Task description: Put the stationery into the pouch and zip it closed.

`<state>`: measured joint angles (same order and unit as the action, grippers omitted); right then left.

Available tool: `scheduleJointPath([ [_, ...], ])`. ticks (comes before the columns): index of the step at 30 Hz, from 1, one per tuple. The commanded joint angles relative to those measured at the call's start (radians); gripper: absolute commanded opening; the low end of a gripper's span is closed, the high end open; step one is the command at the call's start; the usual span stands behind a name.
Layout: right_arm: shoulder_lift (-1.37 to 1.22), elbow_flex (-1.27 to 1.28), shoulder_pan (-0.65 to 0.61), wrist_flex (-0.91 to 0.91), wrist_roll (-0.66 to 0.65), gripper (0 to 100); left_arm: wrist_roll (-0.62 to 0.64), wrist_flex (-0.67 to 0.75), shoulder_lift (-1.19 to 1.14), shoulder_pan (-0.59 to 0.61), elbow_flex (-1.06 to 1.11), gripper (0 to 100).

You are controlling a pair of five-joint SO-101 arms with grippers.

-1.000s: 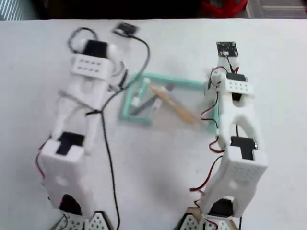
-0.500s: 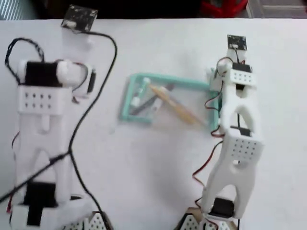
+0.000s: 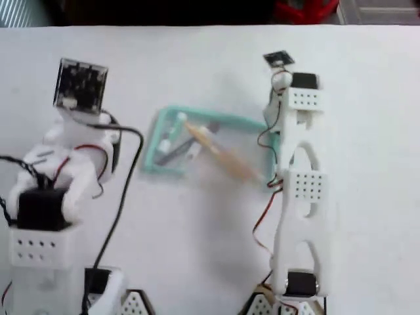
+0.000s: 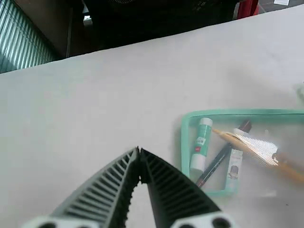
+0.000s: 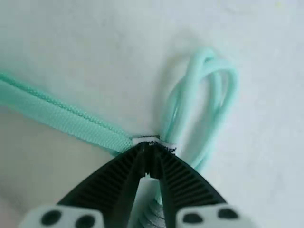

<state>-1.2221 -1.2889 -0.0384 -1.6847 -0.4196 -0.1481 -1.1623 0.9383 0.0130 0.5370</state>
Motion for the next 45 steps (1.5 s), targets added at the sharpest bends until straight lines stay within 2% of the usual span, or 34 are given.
scheduleJointPath([
  [1,-0.015,-0.04,-0.068,-0.035,-0.018,1.7,0.003,0.063,0.111,0.005,0.057,2],
  [5,0.067,-0.058,-0.041,-0.038,0.005,1.7,0.003,0.13,0.191,0.007,0.141,2],
  [7,0.137,-0.055,-0.033,-0.039,0.071,1.7,0.003,0.158,0.219,0.007,0.172,2],
  [13,0.433,0.064,-0.051,-0.041,0.123,1.7,0.002,0.161,0.302,0.01,0.184,2],
  [23,1.129,0.54,-0.065,-0.036,0.124,1.7,0.003,0.258,0.538,0.157,0.183,2],
  [33,1.868,0.838,-0.065,-0.035,0.123,1.7,0.003,0.256,0.892,0.16,0.183,2],
  [39,2.203,0.882,-0.064,-0.035,0.117,1.7,0.002,0.25,0.886,0.162,0.149,2],
  [45,2.433,0.882,-0.054,-0.022,0.117,1.8,0.003,0.252,0.886,0.188,0.097,2],
])
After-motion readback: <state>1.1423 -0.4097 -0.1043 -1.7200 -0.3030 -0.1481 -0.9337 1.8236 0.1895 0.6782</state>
